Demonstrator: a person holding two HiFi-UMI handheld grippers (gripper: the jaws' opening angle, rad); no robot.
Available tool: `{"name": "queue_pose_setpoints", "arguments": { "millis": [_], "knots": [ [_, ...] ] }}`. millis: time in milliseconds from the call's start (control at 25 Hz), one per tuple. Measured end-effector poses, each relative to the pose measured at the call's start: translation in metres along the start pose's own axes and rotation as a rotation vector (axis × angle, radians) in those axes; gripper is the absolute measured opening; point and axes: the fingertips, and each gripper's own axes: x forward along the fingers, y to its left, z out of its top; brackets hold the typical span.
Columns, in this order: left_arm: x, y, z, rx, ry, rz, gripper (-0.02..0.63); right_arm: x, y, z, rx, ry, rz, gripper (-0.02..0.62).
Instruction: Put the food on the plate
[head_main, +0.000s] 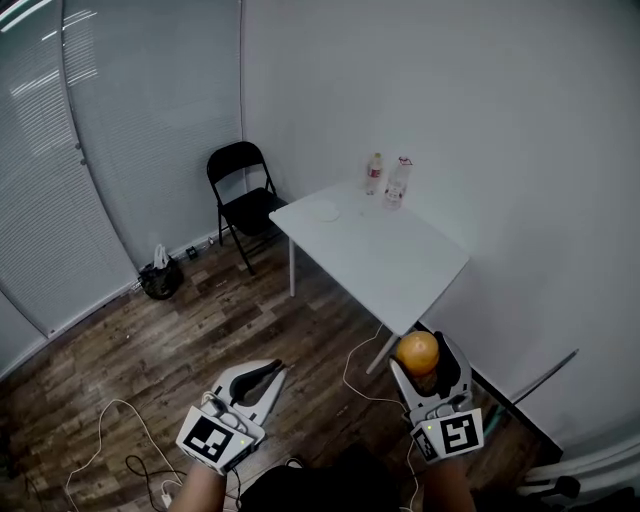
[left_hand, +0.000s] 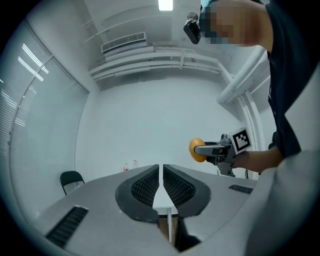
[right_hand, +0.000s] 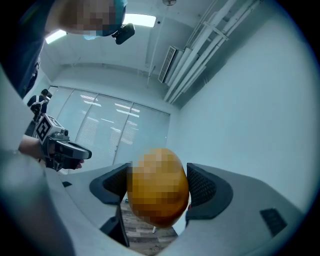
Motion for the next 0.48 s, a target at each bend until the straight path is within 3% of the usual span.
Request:
{"name": "queue_pose_setpoints", "arguments": {
  "millis": [480],
  "knots": [
    [0.015,0.051,-0.01,-0.01,0.018,0.027,0.043,0.065,0.002,-0.017,0.023,0.012,0.046,0.364]
  ]
}}
